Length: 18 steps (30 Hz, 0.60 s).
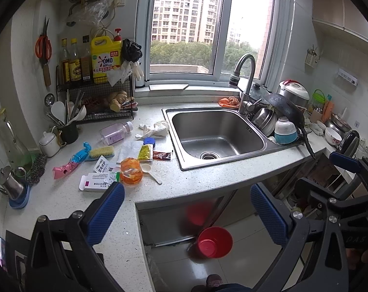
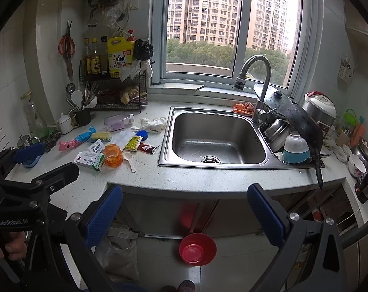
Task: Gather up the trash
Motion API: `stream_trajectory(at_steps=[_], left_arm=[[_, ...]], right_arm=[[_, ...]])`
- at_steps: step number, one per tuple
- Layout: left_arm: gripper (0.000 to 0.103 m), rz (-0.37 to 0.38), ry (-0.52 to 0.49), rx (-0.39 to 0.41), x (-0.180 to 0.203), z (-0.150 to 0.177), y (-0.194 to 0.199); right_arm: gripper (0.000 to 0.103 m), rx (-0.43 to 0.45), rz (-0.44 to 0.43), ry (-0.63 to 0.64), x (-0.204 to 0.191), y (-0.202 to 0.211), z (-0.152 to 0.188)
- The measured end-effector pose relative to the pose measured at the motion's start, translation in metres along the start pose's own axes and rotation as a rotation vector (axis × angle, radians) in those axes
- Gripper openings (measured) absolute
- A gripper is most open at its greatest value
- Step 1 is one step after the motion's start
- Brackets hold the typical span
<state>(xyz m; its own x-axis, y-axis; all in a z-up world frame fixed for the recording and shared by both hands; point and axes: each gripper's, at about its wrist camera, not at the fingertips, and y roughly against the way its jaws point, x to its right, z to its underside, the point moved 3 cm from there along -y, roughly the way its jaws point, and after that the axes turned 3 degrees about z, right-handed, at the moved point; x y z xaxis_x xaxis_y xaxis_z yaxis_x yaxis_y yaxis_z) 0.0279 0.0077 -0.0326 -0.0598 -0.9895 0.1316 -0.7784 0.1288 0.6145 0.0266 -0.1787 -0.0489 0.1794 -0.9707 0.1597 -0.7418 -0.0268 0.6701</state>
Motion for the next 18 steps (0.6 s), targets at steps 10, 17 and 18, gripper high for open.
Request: stream_trajectory(at_steps=[10,17,18], left_arm=[[0.103,-0.011,-0.007,-0.006,-0.001,-0.001,-0.002],[0.103,-0.037,-0.007,-0.029,0.007,-0.005,-0.011],[0.103,-0.042,-0.010,-0.031,0.010,-0.006,-0.012]], right_arm=[[0.103,-0.005,-0.007,-0.001,0.000,-0.002,-0.001],[0.103,-0.014,-0.035,-0.017,0.005,-0.009,-0.003],[0.103,-0.014,-0.040,-0.019,0.007,-0.010,-0.004]])
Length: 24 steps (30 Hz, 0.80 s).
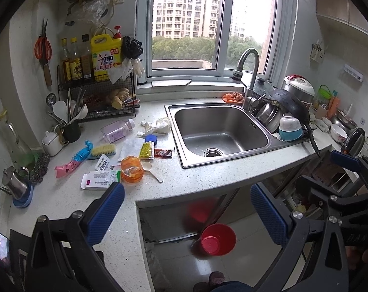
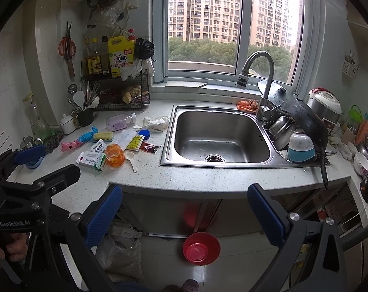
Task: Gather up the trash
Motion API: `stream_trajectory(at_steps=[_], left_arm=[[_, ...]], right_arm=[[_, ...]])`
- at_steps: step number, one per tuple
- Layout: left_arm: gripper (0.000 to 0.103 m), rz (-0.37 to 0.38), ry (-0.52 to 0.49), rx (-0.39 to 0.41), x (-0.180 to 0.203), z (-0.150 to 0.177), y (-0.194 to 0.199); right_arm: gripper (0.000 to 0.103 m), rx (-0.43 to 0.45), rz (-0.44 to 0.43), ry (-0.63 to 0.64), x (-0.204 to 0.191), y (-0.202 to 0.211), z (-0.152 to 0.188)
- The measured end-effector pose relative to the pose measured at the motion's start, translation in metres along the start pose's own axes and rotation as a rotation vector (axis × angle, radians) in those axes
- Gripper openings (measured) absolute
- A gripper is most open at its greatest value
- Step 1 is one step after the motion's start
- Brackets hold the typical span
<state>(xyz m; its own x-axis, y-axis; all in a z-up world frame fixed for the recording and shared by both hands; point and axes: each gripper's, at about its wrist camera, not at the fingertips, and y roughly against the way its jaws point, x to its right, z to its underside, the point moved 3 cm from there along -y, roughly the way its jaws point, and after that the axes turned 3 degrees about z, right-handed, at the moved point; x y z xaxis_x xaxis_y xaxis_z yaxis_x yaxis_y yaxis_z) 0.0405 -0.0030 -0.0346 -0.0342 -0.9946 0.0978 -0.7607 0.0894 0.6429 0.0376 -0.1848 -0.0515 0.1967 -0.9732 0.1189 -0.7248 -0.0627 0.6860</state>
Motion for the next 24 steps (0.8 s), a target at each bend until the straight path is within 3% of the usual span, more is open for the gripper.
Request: stream_trajectory(at_steps=[15,24], left_arm=[[0.103,-0.042,0.050,-0.026,0.028,-0.035,-0.048],[0.103,-0.119,0.153,-0.063,-0.002,-0.044,-0.064]], right_arm=[[0.103,-0.027,-0.068,0.032,0.034,-0.039,-0.029],[0.103,-0.034,-0.173,0.211,0.032,-0.077,-0.065]])
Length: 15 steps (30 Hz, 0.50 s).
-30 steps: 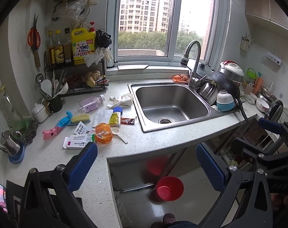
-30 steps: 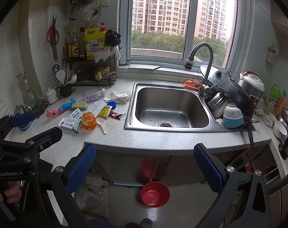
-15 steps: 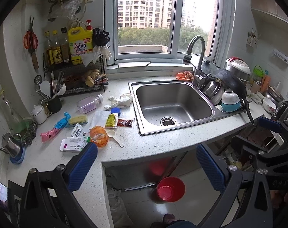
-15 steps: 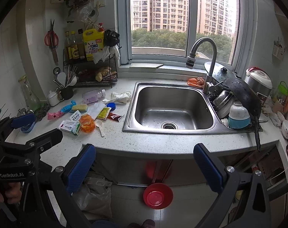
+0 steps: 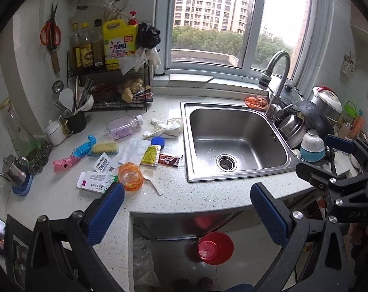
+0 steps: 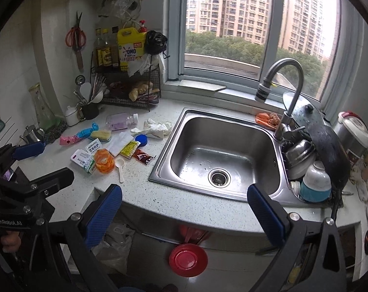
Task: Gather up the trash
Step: 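Grasp the orange plastic cup with the right tool while the left tool grasps the white medicine box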
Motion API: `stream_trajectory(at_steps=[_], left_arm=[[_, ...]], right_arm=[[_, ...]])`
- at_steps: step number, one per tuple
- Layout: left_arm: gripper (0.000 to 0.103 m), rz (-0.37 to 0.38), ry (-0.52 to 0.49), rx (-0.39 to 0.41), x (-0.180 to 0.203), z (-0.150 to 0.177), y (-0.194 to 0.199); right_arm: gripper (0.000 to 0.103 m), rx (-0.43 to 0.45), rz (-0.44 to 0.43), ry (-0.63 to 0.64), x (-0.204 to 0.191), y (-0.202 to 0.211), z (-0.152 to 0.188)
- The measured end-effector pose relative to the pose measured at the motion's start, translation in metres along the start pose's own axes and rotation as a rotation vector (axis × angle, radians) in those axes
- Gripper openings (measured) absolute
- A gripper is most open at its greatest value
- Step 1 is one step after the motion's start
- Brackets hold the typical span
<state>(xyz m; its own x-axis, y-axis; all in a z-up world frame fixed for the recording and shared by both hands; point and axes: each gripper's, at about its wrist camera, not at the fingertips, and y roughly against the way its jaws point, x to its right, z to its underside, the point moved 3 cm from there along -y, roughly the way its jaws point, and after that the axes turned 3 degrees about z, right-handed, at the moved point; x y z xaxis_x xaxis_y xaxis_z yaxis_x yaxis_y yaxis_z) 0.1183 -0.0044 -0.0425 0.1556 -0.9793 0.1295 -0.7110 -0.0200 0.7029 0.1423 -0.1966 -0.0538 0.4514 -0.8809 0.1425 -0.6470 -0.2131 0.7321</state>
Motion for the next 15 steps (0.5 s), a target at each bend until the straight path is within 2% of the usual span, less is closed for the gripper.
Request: stream_trajectory(at_steps=[8,15], left_arm=[[0.103,-0.124,0.136,-0.082,-0.079,0.011,-0.038],[0.103,-0.137,0.240,-0.166,-0.145,0.011,-0.092]], right_arm=[[0.103,-0.059,-0.170,0.180,-0.028,-0.071,-0.030],[0.103,-0.175,-0.261,0.257,-0.069,-0.152,-0.055]])
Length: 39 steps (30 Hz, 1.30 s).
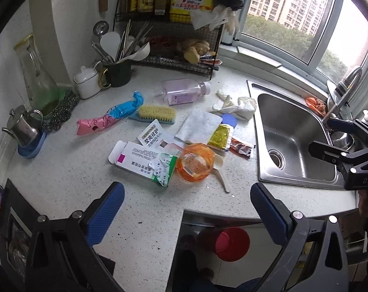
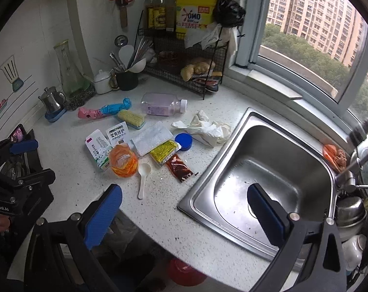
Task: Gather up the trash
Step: 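Grasp the orange plastic cup with the right tool while the left tool grasps the white medicine box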
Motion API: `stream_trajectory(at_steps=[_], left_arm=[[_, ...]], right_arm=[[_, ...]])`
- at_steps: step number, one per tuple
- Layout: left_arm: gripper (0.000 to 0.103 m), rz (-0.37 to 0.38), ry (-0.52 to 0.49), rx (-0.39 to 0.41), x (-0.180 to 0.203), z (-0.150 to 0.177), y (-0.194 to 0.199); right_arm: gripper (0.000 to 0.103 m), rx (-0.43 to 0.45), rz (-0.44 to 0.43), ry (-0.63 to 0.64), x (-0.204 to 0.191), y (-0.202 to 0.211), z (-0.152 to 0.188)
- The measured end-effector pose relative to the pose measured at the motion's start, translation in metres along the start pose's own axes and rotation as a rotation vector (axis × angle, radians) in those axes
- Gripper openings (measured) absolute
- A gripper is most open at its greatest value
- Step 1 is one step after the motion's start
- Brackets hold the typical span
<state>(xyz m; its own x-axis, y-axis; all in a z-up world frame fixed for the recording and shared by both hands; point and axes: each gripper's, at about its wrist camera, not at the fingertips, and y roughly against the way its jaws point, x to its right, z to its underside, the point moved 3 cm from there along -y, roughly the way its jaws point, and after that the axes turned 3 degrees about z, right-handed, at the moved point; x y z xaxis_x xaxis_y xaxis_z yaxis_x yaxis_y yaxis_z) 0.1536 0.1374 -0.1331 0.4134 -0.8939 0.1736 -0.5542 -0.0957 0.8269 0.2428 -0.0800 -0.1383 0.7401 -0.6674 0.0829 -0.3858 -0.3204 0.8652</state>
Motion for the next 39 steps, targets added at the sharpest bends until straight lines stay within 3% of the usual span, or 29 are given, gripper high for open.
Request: stream_trajectory(at_steps=[7,13,19,21,25,27,39], left_arm=[[0.103,0.017,0.090,-0.107,-0.052,-0.005,-0.052],[0.103,-0.008,0.138,-0.188,-0.090,0.008,-0.083],[0.103,-0.010,0.186,-0.231,-0.110,0.023,-0.102],[0.103,-0.002,0.201,-0.232,-0.113,0.025,-0.104],[0.103,0.002,0.203,-0.241,-0.115,0.026,-0.108],[0.103,0.006,0.197,-0.248,-0.113,0.025,-0.111],[0.103,0.036,0.338,-0.304,-0.101,0.005,-0.142]], right_arm=[[0.103,-0.127,-0.137,0.067,-0.038,-0.073,-0.032],[0.103,-0.235,-0.196,0.158,-0.080,-0.125,-0.035],[0.103,-0.320,-0.229,0.172,-0.094,-0.159,-0.026],[0.092,-0.342,-0.224,0.187,-0.096,-0.166,-0.022],[0.079,-0.363,-0.230,0.183,-0.093,-0.174,-0.020],[0.066,-0.363,-0.230,0.176,-0.089,-0.174,-0.021],[0.065,-0.275,-0.158,0.111,-0.040,-0.128,-0.044]])
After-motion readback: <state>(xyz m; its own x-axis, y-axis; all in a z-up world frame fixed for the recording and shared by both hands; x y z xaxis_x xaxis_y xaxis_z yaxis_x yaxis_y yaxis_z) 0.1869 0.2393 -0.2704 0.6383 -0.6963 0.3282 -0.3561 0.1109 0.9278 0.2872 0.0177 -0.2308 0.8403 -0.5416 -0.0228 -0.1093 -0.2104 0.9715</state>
